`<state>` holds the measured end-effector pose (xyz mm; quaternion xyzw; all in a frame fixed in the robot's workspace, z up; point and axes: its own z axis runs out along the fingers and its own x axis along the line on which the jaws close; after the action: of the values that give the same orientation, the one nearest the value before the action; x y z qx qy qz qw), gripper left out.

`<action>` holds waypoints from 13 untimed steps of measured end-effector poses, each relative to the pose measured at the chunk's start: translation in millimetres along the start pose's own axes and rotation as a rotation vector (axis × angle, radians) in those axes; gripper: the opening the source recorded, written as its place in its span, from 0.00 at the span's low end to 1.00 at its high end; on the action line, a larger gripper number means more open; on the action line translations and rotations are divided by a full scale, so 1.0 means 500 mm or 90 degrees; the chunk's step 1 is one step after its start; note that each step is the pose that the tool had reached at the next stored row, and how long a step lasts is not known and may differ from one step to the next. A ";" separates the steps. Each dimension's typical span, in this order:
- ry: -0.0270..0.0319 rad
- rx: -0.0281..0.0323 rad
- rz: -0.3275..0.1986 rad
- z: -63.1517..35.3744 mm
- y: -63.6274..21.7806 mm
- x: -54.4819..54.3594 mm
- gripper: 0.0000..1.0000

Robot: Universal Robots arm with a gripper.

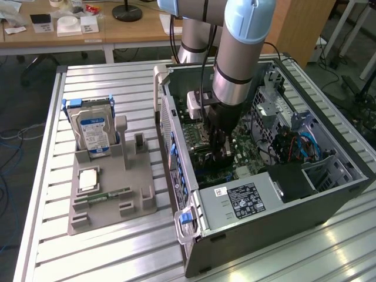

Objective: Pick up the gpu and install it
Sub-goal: 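Insert the gpu into the slot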

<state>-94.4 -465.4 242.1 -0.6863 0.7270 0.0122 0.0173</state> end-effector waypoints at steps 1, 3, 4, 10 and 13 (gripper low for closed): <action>0.0000 -0.0001 0.000 0.000 0.000 0.000 0.26; 0.0000 -0.0001 0.000 0.000 0.001 0.000 0.26; 0.0001 -0.0001 0.000 0.000 0.001 0.000 0.26; 0.0001 -0.0001 0.000 0.002 0.001 0.000 0.26; 0.0000 -0.0001 0.000 0.002 0.001 0.000 0.26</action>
<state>-94.9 -465.5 241.0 -0.6863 0.7270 0.0123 0.0173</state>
